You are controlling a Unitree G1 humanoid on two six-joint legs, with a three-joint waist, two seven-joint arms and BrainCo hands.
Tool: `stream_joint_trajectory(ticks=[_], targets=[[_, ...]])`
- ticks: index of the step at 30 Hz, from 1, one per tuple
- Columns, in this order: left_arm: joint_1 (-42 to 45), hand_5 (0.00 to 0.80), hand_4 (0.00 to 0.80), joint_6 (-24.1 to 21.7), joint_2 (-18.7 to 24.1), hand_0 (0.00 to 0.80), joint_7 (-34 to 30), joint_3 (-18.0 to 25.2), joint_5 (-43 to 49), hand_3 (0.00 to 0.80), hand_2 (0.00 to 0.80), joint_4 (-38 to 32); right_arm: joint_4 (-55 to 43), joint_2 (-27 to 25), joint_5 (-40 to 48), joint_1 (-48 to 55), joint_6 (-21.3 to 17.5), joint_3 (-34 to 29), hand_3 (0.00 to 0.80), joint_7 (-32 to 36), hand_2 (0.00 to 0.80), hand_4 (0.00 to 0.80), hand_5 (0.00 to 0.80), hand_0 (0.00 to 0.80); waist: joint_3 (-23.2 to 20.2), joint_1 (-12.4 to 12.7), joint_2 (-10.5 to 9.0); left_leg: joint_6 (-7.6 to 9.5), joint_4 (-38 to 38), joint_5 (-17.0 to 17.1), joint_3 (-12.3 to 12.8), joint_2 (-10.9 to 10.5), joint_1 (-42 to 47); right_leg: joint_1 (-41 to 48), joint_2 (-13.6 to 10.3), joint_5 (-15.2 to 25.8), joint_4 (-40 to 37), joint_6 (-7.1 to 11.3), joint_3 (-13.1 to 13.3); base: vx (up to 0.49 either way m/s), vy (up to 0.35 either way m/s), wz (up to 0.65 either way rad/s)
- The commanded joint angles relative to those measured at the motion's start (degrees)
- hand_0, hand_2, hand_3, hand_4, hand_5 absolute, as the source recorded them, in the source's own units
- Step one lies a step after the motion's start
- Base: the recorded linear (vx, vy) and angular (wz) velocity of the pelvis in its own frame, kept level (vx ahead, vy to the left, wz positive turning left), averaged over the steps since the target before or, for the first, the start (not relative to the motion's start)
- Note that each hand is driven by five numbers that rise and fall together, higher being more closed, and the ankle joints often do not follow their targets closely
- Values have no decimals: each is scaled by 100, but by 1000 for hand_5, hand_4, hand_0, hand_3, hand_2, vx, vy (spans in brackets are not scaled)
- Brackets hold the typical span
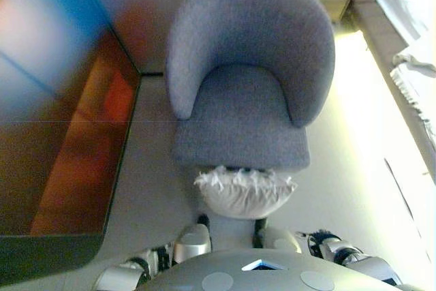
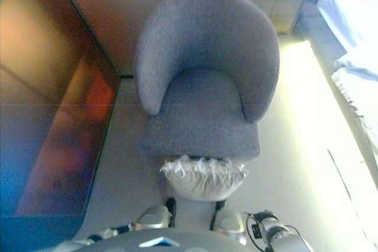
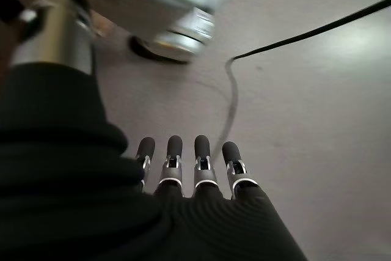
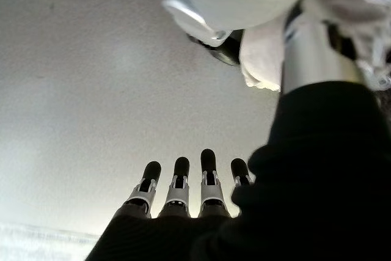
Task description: Pick up the cushion and take it to the sofa
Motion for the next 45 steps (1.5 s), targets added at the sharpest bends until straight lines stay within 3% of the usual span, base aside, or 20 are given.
stream_joint_trajectory(ticks=[1,3,5,6,11,15,21,39,45], targets=[[-671,0,0,-421,-92,0,-173,-260,-29,0,0,-49,-262,-195,477,-970,-358,239,0,-574,0,0,0,0,729,-92,103,-114,573,428,-164,22,-889,-121,-60,-18,228,117,245,-346,-67,0],[-727,0,0,-894,-198,0,90,-498,67,0,0,-9,-386,-164,683,-1034,-457,317,0,-794,0,0,0,0,882,-63,65,-99,610,472,-145,8,-1168,-426,-80,49,278,130,186,-259,-74,-4],[-938,0,0,-1132,-170,0,141,-510,4,0,0,-99,-493,-156,506,-1179,-461,289,0,-1064,0,0,0,0,1099,-188,72,-97,647,467,-170,-21,-1361,-729,-67,100,390,190,319,-148,60,-2],[-1079,0,0,-1314,-133,0,88,-467,-172,0,0,-61,-503,-177,362,-1071,-738,426,0,-1287,0,0,0,0,1204,-325,117,-77,647,495,-120,-25,-1462,-888,7,130,446,132,423,-81,176,-1],[-1313,0,0,-1288,258,0,235,-582,-728,0,0,-579,-924,-696,21,-1207,-931,203,0,-1493,0,0,0,0,1501,-498,154,-31,866,488,1,-17,-1845,-1330,-5,152,665,210,628,-54,68,-19],[-1355,0,0,-1470,424,0,280,-507,-708,0,0,-1101,-1447,-921,-31,-1339,-812,149,0,-1689,0,0,0,0,1765,-506,114,-15,1032,499,64,22,-2209,-1723,42,142,873,199,673,-105,-25,-15],[-1727,0,0,-1535,540,0,142,-594,-610,0,0,-1260,-1617,-1143,-55,-1914,-635,190,0,-1914,0,0,0,0,2012,-517,137,6,1450,462,42,47,-2938,-2485,99,46,1354,152,651,-74,-26,-1],[-2731,0,0,-2151,1278,0,567,-782,-888,0,0,-1681,-2112,-2130,264,-3167,-1075,375,0,-2097,0,0,0,0,2040,-532,237,16,3231,70,-308,35,-6073,-5621,230,-298,3336,-82,756,-45,-19,1],[-3008,0,0,-2762,1657,0,620,-860,-766,0,0,-1934,-1960,-2469,356,-3389,-1511,440,0,-1931,0,0,0,0,2040,-503,235,-9,3547,-33,-342,-11,-6793,-6358,193,-354,3754,-50,699,-2,-8,-3]])
